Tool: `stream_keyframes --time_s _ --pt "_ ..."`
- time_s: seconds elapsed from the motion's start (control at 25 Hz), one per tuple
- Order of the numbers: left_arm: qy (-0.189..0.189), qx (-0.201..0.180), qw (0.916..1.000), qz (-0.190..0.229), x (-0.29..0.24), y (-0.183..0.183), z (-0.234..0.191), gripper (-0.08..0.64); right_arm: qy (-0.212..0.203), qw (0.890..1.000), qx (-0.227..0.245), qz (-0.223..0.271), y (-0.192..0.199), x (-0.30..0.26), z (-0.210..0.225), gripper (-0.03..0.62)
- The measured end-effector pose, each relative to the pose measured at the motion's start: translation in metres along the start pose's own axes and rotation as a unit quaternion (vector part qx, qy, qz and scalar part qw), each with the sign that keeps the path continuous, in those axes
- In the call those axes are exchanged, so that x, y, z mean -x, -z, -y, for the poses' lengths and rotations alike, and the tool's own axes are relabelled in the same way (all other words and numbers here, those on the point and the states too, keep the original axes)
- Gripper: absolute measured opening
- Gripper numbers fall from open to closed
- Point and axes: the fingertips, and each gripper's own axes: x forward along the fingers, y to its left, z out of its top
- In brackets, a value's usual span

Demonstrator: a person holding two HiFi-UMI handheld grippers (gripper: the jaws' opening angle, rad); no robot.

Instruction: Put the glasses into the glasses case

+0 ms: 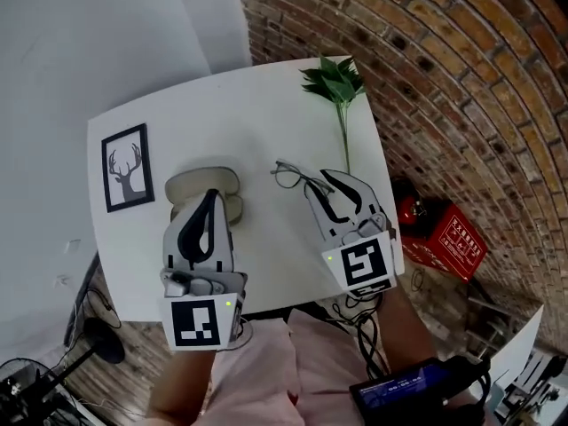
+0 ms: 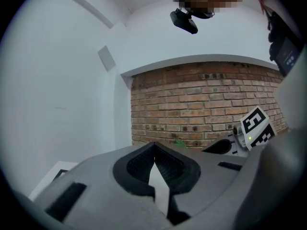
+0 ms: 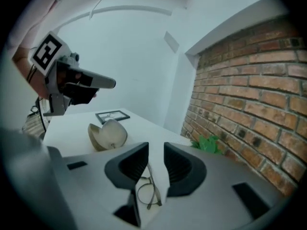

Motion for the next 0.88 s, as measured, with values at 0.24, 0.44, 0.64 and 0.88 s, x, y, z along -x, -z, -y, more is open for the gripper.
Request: stream_keyframes --time_s 0.24,0.44,0.64,0.88 --pt "0.020 0.012 0.9995 -0.021 -0.028 0.025 -0.002 0.006 -0.040 0.996 0.018 -0.083 0.063 -0.029 -0.005 0.091" --pt "0.033 0.022 0.9982 -0.045 -0.039 0.048 0.001 0.005 -0.051 0.991 0.010 -0.124 0.102 -0.039 -0.008 0.080" --pt "0.036 0.026 0.9975 -0.056 -0.043 0.060 0.002 0.005 -0.052 0.987 0.017 -0.151 0.119 -0.046 -0.007 0.067" --pt "0.036 0.027 0.9969 -0.065 -0.043 0.067 0.003 0.005 -0.066 0.983 0.025 -0.168 0.126 -0.051 -0.009 0.041"
